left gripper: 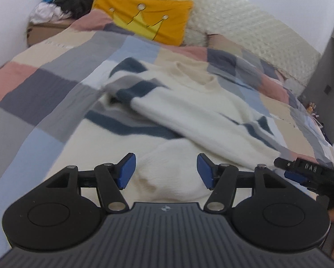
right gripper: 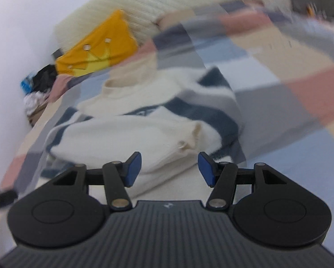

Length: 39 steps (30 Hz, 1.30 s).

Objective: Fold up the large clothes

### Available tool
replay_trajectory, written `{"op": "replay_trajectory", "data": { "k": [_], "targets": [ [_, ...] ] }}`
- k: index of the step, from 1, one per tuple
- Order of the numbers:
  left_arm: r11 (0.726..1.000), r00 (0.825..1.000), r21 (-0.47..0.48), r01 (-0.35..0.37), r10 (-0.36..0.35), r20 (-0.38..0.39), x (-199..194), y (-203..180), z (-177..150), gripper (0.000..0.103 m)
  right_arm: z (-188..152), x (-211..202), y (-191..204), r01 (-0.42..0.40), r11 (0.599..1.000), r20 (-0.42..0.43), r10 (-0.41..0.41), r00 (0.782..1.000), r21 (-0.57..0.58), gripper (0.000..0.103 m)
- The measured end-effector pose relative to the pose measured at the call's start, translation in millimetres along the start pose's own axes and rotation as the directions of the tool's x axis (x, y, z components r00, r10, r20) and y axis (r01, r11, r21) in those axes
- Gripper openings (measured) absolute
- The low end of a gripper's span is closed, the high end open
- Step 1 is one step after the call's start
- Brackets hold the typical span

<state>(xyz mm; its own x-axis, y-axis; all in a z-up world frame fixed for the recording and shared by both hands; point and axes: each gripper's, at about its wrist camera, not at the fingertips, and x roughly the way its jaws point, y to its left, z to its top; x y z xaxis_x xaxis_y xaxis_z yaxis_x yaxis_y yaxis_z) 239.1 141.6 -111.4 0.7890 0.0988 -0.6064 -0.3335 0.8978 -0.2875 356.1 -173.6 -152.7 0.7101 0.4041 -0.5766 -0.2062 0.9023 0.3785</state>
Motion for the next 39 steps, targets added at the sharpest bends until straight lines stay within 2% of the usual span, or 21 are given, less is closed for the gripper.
{"op": "replay_trajectory", "data": {
  "k": [6, 8, 9, 10, 16, 19, 21, 24, 27, 29, 33, 37, 39],
  "targets": [
    [0.998, 0.998, -0.06, 0.002, -0.006, -0.061, 3, 21, -3, 0.066, 13, 41, -30, -0.031, 0.991, -0.071, 0.041, 0.997, 0.133, 0.06],
    [0.999, 0.998, -0.038, -0.005, 0.003, -0.059, 3, 18, -3, 0.066, 17, 48, -38, -0.054, 0.981, -0.072, 0.069, 0.995, 0.184, 0.052],
    [0.999, 0.998, -0.032, -0.01, 0.008, -0.059, 3, 17, -3, 0.066, 19, 50, -41, -0.059, 0.977, -0.073, 0.076, 0.994, 0.207, 0.044],
    [0.999, 0.998, -0.036, -0.011, 0.009, -0.06, 5, 17, -4, 0.066, 20, 52, -42, -0.055, 0.974, -0.076, 0.073, 0.994, 0.22, 0.031],
    [0.996, 0.993, -0.092, 0.005, -0.016, -0.119, 23, 23, -8, 0.066, 29, 45, -26, -0.039, 0.989, -0.034, 0.044, 0.998, 0.142, 0.01],
    [0.996, 0.991, -0.084, 0.004, -0.015, -0.131, 28, 23, -9, 0.066, 39, 26, -8, -0.082, 0.994, 0.036, 0.079, 0.996, 0.068, 0.008],
    [0.997, 0.991, -0.074, 0.002, -0.012, -0.13, 30, 22, -9, 0.066, 44, 16, -2, -0.07, 0.997, 0.083, 0.068, 0.994, 0.03, 0.008],
    [0.997, 0.991, -0.08, 0.009, -0.019, -0.136, 31, 25, -10, 0.066, 47, 10, -14, -0.05, 0.996, 0.103, 0.043, 0.994, 0.074, 0.008],
    [0.995, 0.99, -0.099, 0.013, -0.027, -0.14, 32, 29, -9, 0.066, 45, 16, -26, 0.036, 0.996, 0.053, -0.04, 0.998, 0.082, 0.008],
    [0.993, 0.989, -0.114, 0.019, -0.036, -0.143, 32, 32, -8, 0.066, 40, 24, -37, 0.065, 0.991, 0.002, -0.066, 0.998, 0.118, 0.008],
    [0.991, 0.988, -0.135, 0.01, -0.031, -0.149, 34, 36, -9, 0.066, 33, 35, -54, 0.054, 0.972, -0.053, -0.042, 0.998, 0.231, 0.01],
    [0.983, 0.985, -0.182, 0.012, -0.043, -0.168, 38, 42, -10, 0.066, 26, 26, -53, 0.038, 0.969, -0.061, -0.023, 0.998, 0.245, 0.011],
    [0.973, 0.98, -0.23, 0.031, -0.075, -0.185, 37, 45, -13, 0.066, 20, 14, -52, 0.042, 0.968, -0.055, -0.03, 0.998, 0.247, 0.011]
  ]
}}
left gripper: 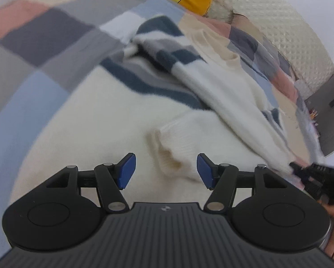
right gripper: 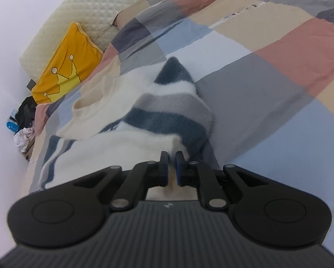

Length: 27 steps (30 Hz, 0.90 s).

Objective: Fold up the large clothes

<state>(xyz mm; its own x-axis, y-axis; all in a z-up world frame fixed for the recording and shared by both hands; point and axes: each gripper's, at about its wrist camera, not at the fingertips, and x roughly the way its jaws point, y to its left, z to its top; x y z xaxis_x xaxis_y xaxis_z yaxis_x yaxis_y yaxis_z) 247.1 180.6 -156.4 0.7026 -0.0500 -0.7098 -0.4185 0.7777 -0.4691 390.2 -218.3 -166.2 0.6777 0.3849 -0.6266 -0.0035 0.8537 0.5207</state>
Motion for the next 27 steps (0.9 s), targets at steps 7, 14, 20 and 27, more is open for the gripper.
{"op": "replay_trajectory", "data": {
  "k": [7, 14, 20, 27],
  "targets": [
    [0.999, 0.998, 0.012, -0.037, 0.036, 0.052, -19, -3, -11, 0.066, -19, -38, 1, -0.032, 0.999, -0.032, 0.032, 0.999, 0.009, 0.013],
    [0.996, 0.994, 0.058, -0.064, 0.058, 0.096, -51, 1, -21, 0.066, -54, -83, -15, -0.049, 0.997, -0.066, 0.052, 0.996, 0.052, 0.055],
    [0.995, 0.987, -0.041, -0.095, 0.1, 0.127, -80, 29, -12, 0.066, -71, -98, -36, 0.022, 0.987, -0.118, -0.004, 0.993, 0.157, 0.056],
    [0.97, 0.977, -0.146, -0.193, 0.204, 0.059, -77, 76, -11, 0.066, -76, -91, -52, 0.069, 0.959, -0.177, -0.021, 0.984, 0.273, 0.056]
  ]
}}
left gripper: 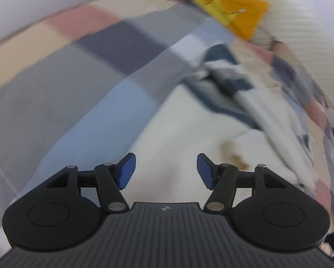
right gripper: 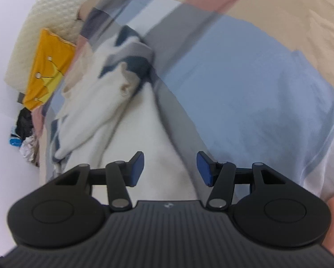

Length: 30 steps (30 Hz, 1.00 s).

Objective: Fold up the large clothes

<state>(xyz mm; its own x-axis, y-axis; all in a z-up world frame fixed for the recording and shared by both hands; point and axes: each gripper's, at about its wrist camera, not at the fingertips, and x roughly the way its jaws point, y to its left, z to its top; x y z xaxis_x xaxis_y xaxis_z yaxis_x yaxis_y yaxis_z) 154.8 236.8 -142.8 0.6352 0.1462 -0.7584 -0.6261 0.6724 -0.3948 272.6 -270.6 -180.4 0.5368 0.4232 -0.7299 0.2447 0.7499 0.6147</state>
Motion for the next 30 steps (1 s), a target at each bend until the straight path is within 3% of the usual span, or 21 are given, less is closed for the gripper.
{"op": "replay_trajectory", "data": {
  "k": [5, 10, 17, 21, 25, 30],
  "targets": [
    [0.989, 0.999, -0.147, -0.015, 0.008, -0.05, 10, 30, 3, 0.066, -4, 13, -8, -0.007, 0.999, -0.086, 0.011, 0.996, 0.047, 0.055],
    [0.986, 0.994, -0.149, -0.079, 0.066, -0.091, 17, 36, 0, 0.066, -17, 24, -1, -0.009, 1.0, -0.18, 0.012, 0.984, 0.017, 0.055],
    [0.981, 0.987, -0.178, -0.075, 0.048, -0.155, 31, 41, -4, 0.066, -21, 25, -2, -0.027, 0.999, -0.218, 0.034, 0.975, 0.034, 0.055],
    [0.984, 0.985, -0.159, -0.076, 0.049, -0.167, 34, 37, -7, 0.066, -37, 29, 6, -0.078, 0.997, -0.29, 0.076, 0.954, 0.006, 0.055],
    [0.983, 0.983, -0.17, -0.069, 0.038, -0.177, 35, 37, -7, 0.066, -60, 32, 19, -0.139, 0.988, -0.384, 0.101, 0.918, -0.073, 0.055],
    [0.98, 0.982, -0.188, -0.066, 0.03, -0.185, 37, 39, -7, 0.066, -62, 21, 16, -0.088, 0.995, -0.333, 0.064, 0.941, -0.057, 0.053]
  ]
}}
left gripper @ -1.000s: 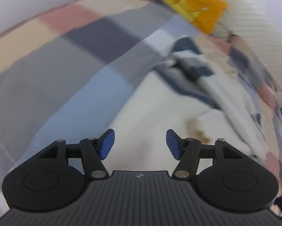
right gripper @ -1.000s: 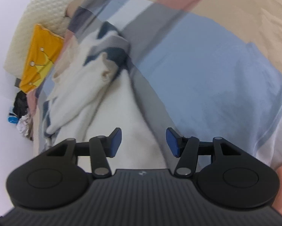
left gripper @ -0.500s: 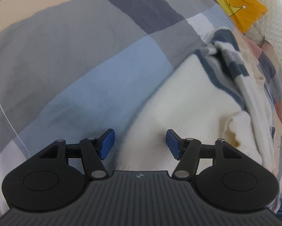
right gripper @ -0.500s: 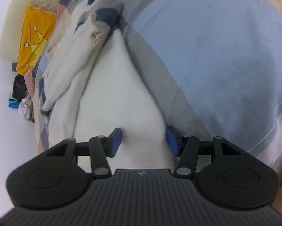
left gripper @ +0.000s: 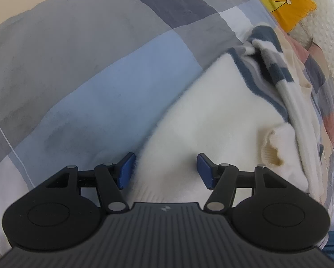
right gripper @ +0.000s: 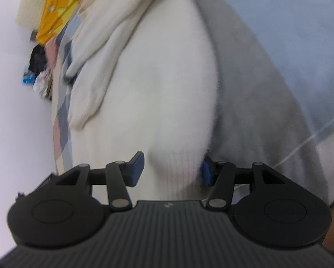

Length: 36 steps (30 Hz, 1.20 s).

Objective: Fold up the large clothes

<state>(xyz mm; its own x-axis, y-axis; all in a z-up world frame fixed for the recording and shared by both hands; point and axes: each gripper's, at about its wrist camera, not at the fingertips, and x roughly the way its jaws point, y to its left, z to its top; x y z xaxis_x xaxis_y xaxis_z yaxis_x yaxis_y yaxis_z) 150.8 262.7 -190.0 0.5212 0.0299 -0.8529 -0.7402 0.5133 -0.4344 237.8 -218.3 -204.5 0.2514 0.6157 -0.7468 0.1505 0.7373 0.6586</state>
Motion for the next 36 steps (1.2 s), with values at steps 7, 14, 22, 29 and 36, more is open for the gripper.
{"op": "replay_trajectory", "data": {
  "k": [7, 14, 22, 29, 36],
  "targets": [
    [1.0, 1.0, -0.018, 0.008, -0.008, -0.003, 0, 2, 0, 0.066, 6, -15, -9, 0.062, 0.994, 0.172, -0.076, 0.982, 0.085, 0.055],
    [0.998, 1.0, -0.069, 0.015, -0.016, -0.012, 2, 10, 2, 0.067, 19, -18, -29, -0.01, 0.977, 0.205, -0.035, 0.978, 0.215, 0.055],
    [0.999, 0.997, -0.028, 0.035, -0.037, -0.069, 9, 0, -4, 0.082, -1, 5, -5, -0.032, 0.998, -0.004, 0.032, 0.999, 0.052, 0.055],
    [0.997, 0.986, 0.046, 0.057, -0.049, -0.159, 3, -11, -19, 0.072, -4, -8, 1, -0.02, 1.0, 0.032, 0.02, 0.999, 0.022, 0.023],
    [0.986, 0.976, -0.047, 0.161, -0.166, -0.142, -20, 2, -19, 0.019, 0, -38, -2, -0.148, 0.989, 0.111, 0.147, 0.983, 0.005, 0.017]
  ]
}}
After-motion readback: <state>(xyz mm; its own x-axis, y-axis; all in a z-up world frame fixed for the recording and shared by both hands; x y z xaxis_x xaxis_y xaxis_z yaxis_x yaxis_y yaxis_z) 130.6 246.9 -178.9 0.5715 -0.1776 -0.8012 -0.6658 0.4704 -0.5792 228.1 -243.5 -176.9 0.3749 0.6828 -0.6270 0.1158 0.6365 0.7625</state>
